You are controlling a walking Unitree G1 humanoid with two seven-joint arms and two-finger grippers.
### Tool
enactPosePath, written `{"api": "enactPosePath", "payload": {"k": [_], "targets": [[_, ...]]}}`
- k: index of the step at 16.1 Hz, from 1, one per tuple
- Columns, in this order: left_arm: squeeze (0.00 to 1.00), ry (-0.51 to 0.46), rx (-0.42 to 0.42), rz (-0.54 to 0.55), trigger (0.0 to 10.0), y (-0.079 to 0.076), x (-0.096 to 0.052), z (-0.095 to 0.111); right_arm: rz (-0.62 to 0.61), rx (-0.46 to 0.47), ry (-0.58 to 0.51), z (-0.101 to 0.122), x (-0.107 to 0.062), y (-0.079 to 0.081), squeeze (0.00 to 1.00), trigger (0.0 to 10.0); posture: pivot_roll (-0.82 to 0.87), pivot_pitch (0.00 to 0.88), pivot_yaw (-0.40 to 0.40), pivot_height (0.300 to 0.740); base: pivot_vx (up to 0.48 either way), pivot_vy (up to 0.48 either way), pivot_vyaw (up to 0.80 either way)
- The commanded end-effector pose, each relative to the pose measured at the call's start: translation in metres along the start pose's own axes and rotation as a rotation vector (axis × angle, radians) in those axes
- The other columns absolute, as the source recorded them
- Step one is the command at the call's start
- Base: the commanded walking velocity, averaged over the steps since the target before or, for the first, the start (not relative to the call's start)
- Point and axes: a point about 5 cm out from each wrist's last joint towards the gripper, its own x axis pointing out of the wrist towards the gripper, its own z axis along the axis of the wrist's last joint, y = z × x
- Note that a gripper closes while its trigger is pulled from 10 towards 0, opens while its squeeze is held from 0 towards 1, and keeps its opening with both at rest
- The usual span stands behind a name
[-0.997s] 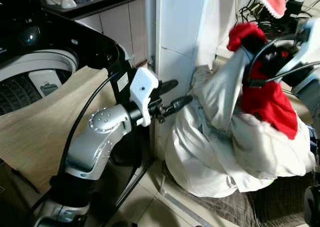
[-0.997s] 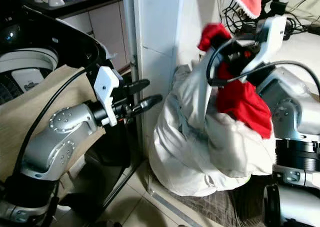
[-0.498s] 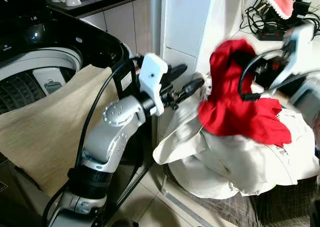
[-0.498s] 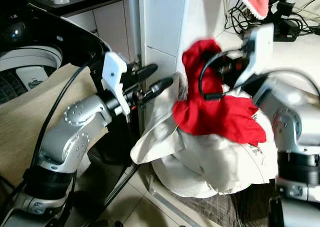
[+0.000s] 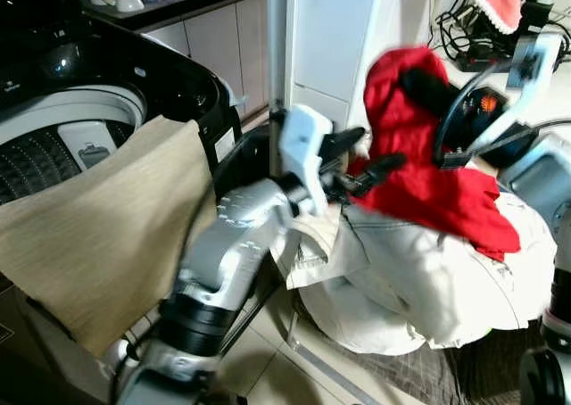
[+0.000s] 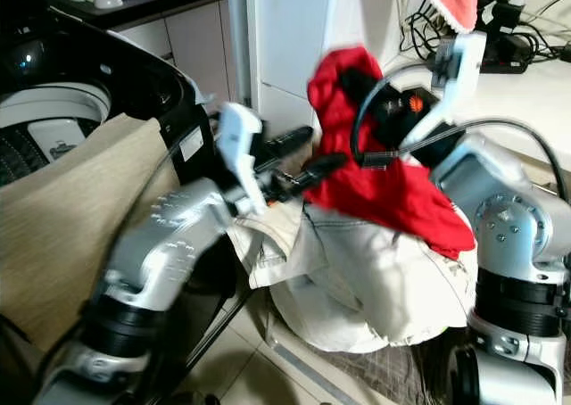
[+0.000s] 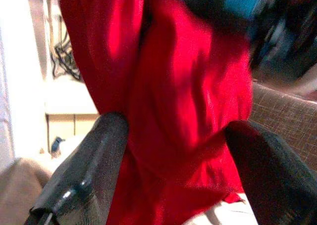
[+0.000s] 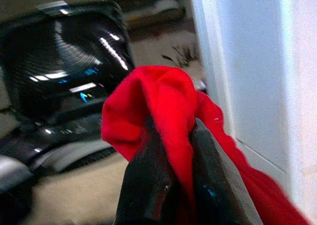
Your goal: Clothes washing
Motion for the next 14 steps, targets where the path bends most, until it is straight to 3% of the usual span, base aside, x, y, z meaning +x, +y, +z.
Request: {"api": "enactPosePath", "payload": {"k": [1,3,4,7,8,14], "targets": [[1.00,0.002,0.008,0.003,10.0,-0.002,0.005,0.001,0.020,-0.004,-0.033,0.010,0.000,0.006,0.00,0.0,-0.10,0.000,0.030,0.740,0.000,0.000,0.00],[1.00,-0.010,-0.024,-0.019,10.0,-0.009,0.010,-0.002,0.028,0.000,-0.026,0.010,0.002,0.008,0.00,0.0,-0.09,0.000,0.020,0.740,0.000,0.000,0.00],[0.00,-0.021,-0.014,-0.001,10.0,-0.010,0.013,-0.004,0.032,0.007,-0.022,0.010,0.003,0.010,0.00,0.0,-0.09,0.000,0.020,0.740,0.000,0.000,0.00],[0.00,-0.083,-0.039,0.017,10.0,-0.011,0.015,-0.005,0.038,0.015,-0.013,0.008,0.005,0.013,0.00,0.0,-0.09,0.000,0.020,0.740,0.000,0.000,0.00],[0.00,-0.073,-0.044,0.045,0.0,-0.008,0.014,-0.010,0.040,0.019,-0.013,0.007,0.006,0.015,0.00,0.0,-0.09,0.000,0.022,0.740,0.000,0.000,0.00],[0.00,-0.082,-0.046,0.111,0.0,0.002,0.011,-0.014,0.040,0.034,-0.012,0.004,0.005,0.019,0.00,0.0,-0.09,0.000,0.032,0.740,0.000,0.000,0.00]]}}
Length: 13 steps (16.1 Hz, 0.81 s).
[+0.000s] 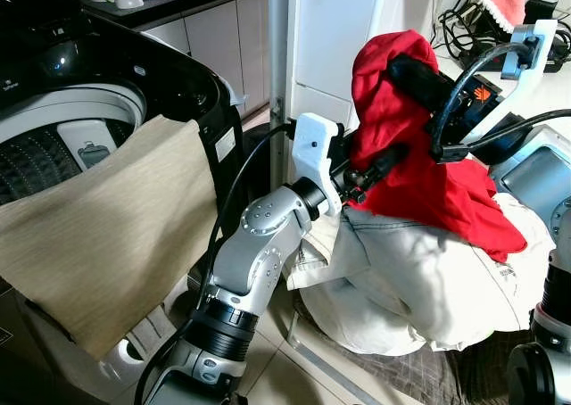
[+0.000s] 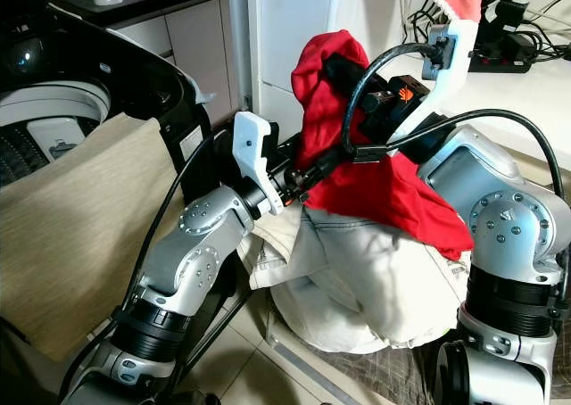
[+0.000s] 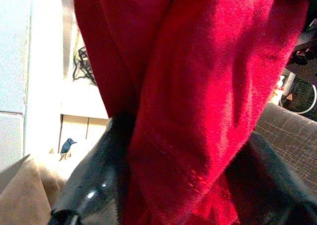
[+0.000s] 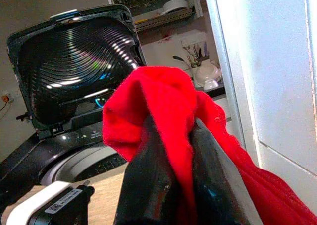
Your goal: Clothes washing
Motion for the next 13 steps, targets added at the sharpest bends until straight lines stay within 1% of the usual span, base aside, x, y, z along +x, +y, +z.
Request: {"api": "enactPosePath", "payload": {"k": [1,13], "targets": [[0.00,-0.003,-0.010,0.009,0.0,0.0006,-0.0002,-0.0017,0.023,-0.020,-0.015,0.0046,-0.0003,0.0069,0.00,0.0,-0.09,0.000,0.032,0.740,0.000,0.000,0.00],[0.00,-0.022,-0.035,0.016,0.0,0.0027,-0.0025,0.0003,0.011,-0.030,-0.006,0.0037,-0.0003,0.0053,0.00,0.0,-0.09,0.000,0.031,0.740,0.000,0.000,0.00]]}}
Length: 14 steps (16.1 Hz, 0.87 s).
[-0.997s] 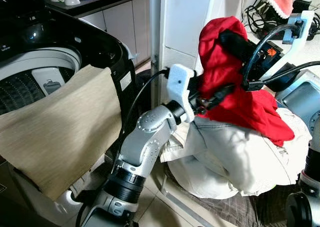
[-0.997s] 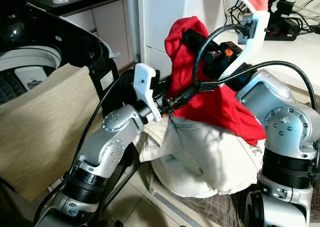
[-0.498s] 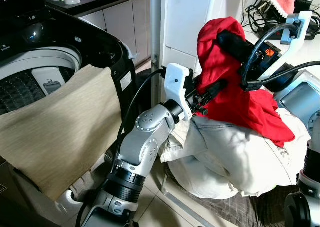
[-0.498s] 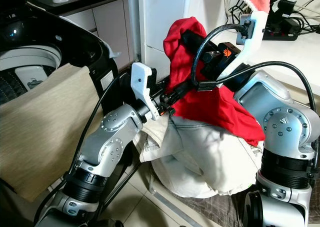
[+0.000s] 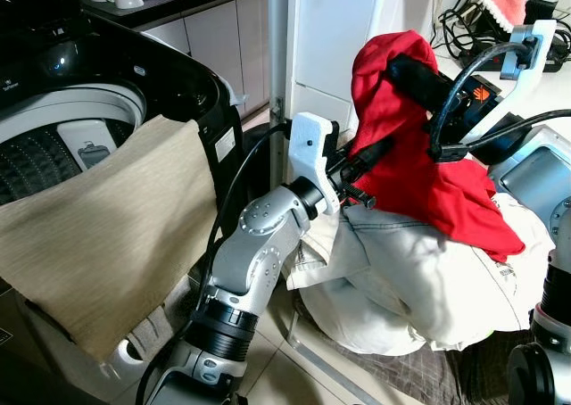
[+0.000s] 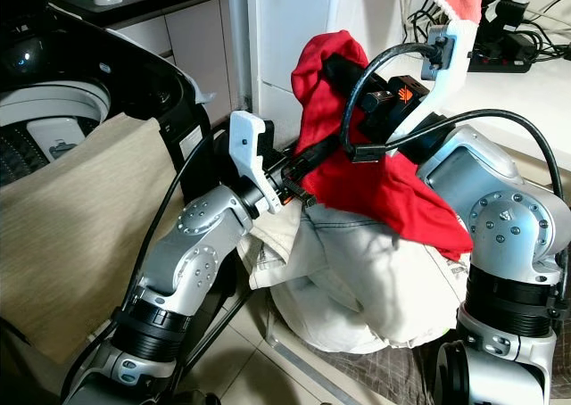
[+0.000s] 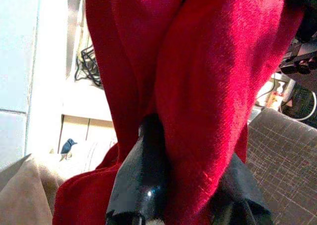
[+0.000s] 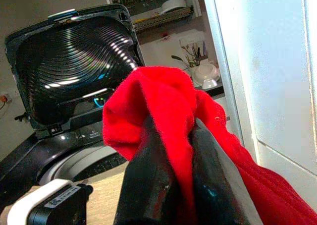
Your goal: Clothes washing
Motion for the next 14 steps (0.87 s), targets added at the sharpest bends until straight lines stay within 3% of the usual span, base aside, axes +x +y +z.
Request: {"api": "enactPosePath", "payload": {"k": [1,4,5,6,8,9,10,11,12,14], "targets": [[0.00,-0.009,-0.012,0.006,0.0,0.001,-0.001,0.000,0.013,-0.031,-0.007,0.004,-0.001,0.005,0.00,0.0,-0.09,0.000,0.031,0.740,0.000,0.000,0.00],[0.00,-0.022,-0.014,0.017,0.0,0.003,-0.001,0.002,0.014,-0.030,-0.006,0.003,-0.001,0.005,0.00,0.0,-0.09,0.000,0.032,0.740,0.000,0.000,0.00],[0.00,-0.035,-0.013,0.036,0.0,0.006,-0.002,0.005,0.015,-0.019,-0.003,0.003,-0.001,0.005,1.00,6.9,-0.09,0.000,0.033,0.740,0.000,0.000,0.00],[0.00,-0.042,-0.008,0.047,0.0,0.008,-0.003,0.007,0.034,0.019,-0.008,0.002,-0.001,0.006,1.00,10.0,-0.09,0.000,0.033,0.740,0.000,0.000,0.00],[0.00,-0.063,0.032,0.095,0.0,0.024,-0.008,0.019,0.035,0.030,0.012,0.001,-0.003,0.006,1.00,10.0,-0.08,0.000,0.035,0.740,0.000,0.000,0.00],[0.00,-0.087,0.079,0.152,0.0,0.043,-0.015,0.036,0.010,-0.008,0.037,0.000,-0.006,0.005,1.00,10.0,-0.08,0.000,0.035,0.740,0.000,0.000,0.00],[0.00,-0.099,0.102,0.180,0.0,0.052,-0.019,0.044,0.001,-0.023,0.050,-0.001,-0.007,0.005,1.00,10.0,-0.08,0.000,0.035,0.740,0.000,0.000,0.00],[0.00,-0.125,0.168,0.231,0.0,0.067,-0.025,0.065,0.016,-0.032,0.060,-0.001,-0.009,0.008,0.00,10.0,-0.08,0.000,0.038,0.740,0.000,0.000,0.00],[0.00,-0.142,0.205,0.260,0.0,0.075,-0.028,0.078,0.023,-0.041,0.065,-0.002,-0.010,0.009,0.00,10.0,-0.08,0.000,0.039,0.740,0.000,0.000,0.00],[0.00,-0.236,0.421,0.412,0.0,0.109,-0.040,0.149,0.024,-0.087,0.088,-0.004,-0.012,0.011,0.00,10.0,-0.07,0.000,0.040,0.740,0.000,0.000,0.00]]}}
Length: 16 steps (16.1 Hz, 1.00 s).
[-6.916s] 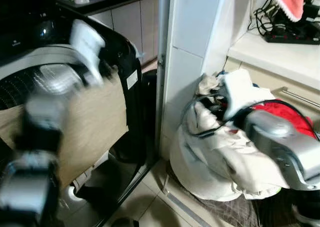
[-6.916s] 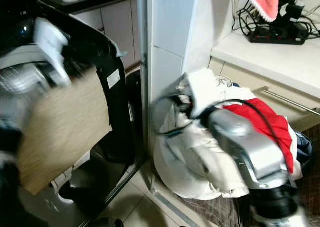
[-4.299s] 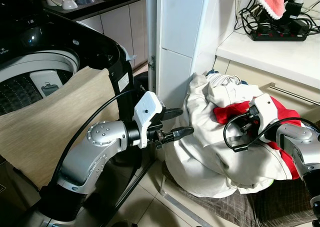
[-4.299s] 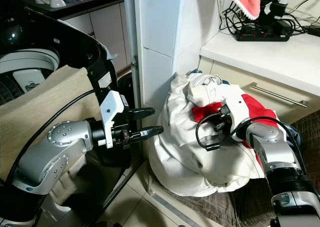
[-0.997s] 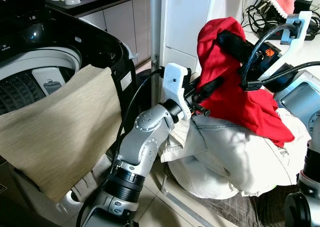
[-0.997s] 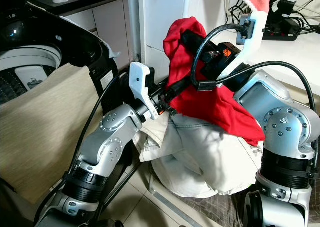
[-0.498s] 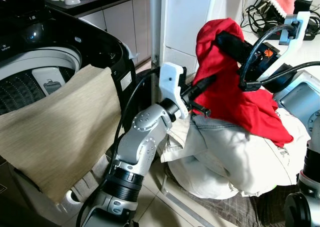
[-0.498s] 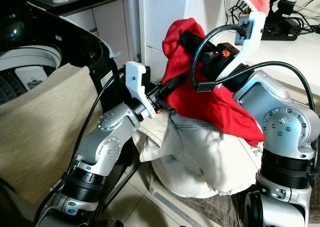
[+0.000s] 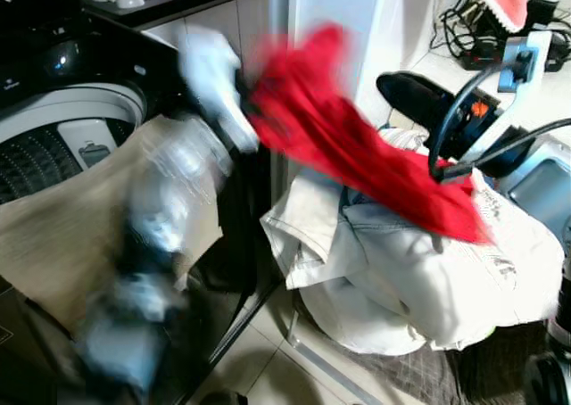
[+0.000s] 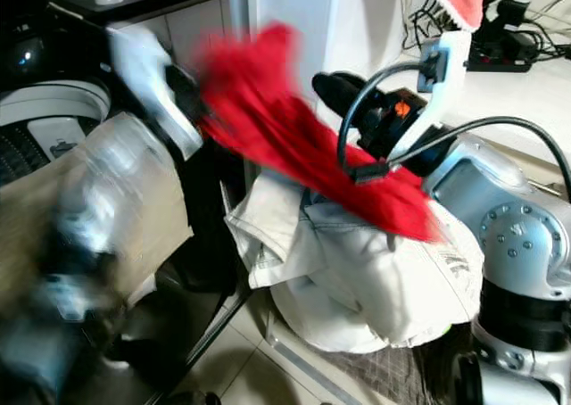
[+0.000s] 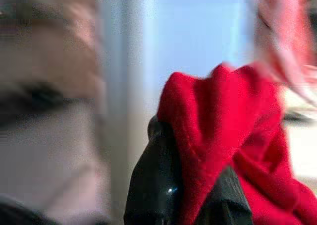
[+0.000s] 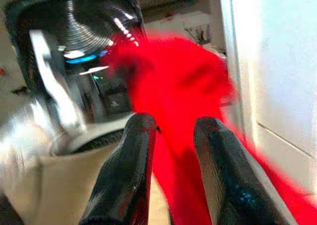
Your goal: Clothes washing
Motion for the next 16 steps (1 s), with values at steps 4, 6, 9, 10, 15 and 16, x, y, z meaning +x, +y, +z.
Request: {"api": "enactPosePath", "payload": {"k": [4,6,9,10,15,16], "targets": [[0.00,-0.299,0.550,0.285,0.0,0.071,0.011,0.136,0.012,-0.057,-0.004,-0.001,0.003,0.007,0.00,10.0,-0.07,0.000,0.047,0.740,0.000,0.000,0.00],[0.00,-0.258,0.603,0.339,0.0,0.087,0.011,0.146,0.028,-0.066,-0.005,-0.002,0.005,0.012,0.00,10.0,-0.07,0.000,0.055,0.740,0.000,0.000,0.00],[0.00,0.288,0.557,0.395,10.0,0.115,-0.001,0.040,0.081,-0.093,0.074,-0.023,0.015,0.031,0.00,10.0,-0.08,0.000,0.061,0.740,0.000,0.000,0.00],[0.00,0.439,0.507,0.418,10.0,0.122,-0.015,0.009,0.102,-0.108,0.121,-0.033,0.018,0.039,0.00,10.0,-0.08,0.000,0.063,0.740,0.000,0.000,0.00],[1.00,0.666,0.332,0.562,10.0,0.146,-0.063,-0.044,0.233,-0.091,0.172,-0.053,0.026,0.066,0.00,10.0,-0.06,0.000,0.042,0.740,0.000,0.000,0.00],[1.00,0.677,0.327,0.579,10.0,0.150,-0.067,-0.043,0.238,-0.096,0.175,-0.054,0.026,0.066,0.00,10.0,-0.06,0.000,0.039,0.740,0.000,0.000,0.00]]}}
